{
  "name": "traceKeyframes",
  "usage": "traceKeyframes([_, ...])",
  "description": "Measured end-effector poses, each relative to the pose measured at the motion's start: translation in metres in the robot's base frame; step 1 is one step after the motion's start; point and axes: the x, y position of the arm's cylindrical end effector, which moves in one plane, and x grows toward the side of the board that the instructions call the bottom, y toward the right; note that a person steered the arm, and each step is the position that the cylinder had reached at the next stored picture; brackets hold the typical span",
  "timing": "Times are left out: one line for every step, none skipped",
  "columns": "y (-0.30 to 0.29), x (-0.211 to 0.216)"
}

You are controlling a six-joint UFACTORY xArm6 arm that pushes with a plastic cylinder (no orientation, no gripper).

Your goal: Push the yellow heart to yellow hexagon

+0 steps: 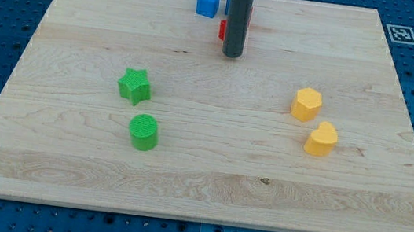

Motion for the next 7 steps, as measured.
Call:
traceKeyframes([-0.007, -0.038])
traceKeyframes([-0.009, -0.057])
traceKeyframes([-0.009, -0.055])
traceKeyframes([0.002, -0.009])
traceKeyframes([0.038, 0.051])
traceKeyframes([0.088, 0.123])
traceKeyframes([0.109, 0.198])
